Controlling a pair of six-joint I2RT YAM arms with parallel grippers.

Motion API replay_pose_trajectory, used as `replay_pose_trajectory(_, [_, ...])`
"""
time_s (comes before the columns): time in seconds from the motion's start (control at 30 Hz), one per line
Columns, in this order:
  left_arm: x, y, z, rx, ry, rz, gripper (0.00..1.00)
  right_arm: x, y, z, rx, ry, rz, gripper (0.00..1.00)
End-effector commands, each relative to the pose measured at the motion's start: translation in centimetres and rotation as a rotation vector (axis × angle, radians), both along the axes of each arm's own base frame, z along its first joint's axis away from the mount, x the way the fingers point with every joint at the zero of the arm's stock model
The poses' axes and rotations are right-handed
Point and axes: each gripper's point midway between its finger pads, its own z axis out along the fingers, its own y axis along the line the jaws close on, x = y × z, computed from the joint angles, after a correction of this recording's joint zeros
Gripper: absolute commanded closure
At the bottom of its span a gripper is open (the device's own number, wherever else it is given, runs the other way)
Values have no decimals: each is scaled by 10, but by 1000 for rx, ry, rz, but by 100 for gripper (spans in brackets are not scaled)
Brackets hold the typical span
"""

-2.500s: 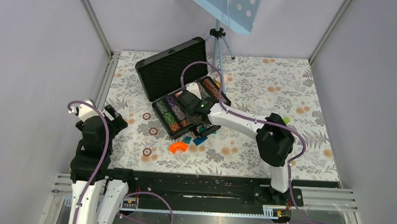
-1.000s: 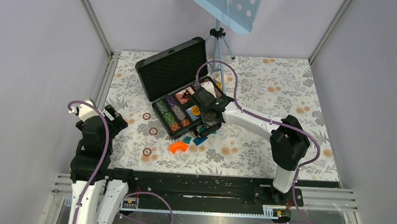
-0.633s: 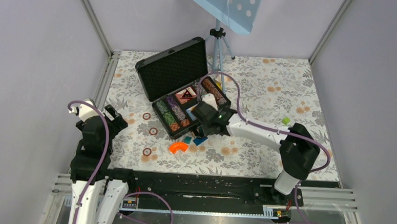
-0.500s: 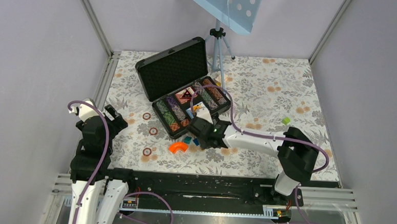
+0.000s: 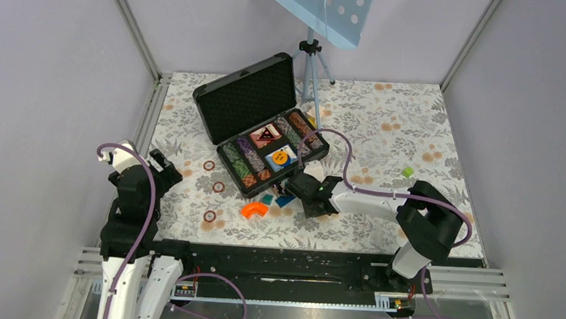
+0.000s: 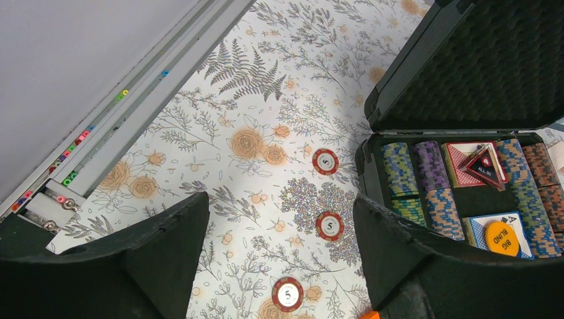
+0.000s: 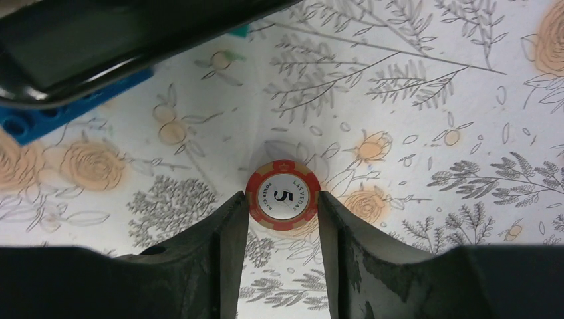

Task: Pack up texas hold em set

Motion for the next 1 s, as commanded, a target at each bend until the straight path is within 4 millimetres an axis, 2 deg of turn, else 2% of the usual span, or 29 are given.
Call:
replay_pose_trajectory(0.0, [6, 0, 8, 7, -35, -1, 21, 15, -3, 8, 36, -49, -51, 52])
replay_pose_trajectory(0.23, [6, 0, 8, 7, -34, -2, 21, 12, -3, 5, 42, -34, -49, 50])
replay_pose_trajectory(0.4, [6, 0, 8, 7, -35, -5, 21, 12, -3, 7, 47, -35, -49, 31])
replay_pose_trajectory(0.5, [6, 0, 7, 7, -32, -5, 21, 17, -3, 22, 42, -65, -43, 27])
replay_pose_trajectory(0.6, [7, -1, 8, 6, -34, -8, 21, 25, 13, 50, 77, -114, -14, 27])
replay_pose_trajectory(0.73, [7, -1, 8, 6, -36, -8, 21, 17, 71, 83, 136, -144, 89, 28])
replay_pose_trajectory(0.83, [7, 0, 8, 8, -35, -4, 21, 0, 135, 99, 193, -132, 199, 28])
replay_pose_trajectory(0.93, [6, 2, 8, 11, -37, 9, 21, -22, 196, 101, 245, -92, 294, 29])
replay_pose_trajectory(0.97, [6, 3, 9, 13, -40, 18, 21, -26, 218, 107, 277, -94, 317, 30])
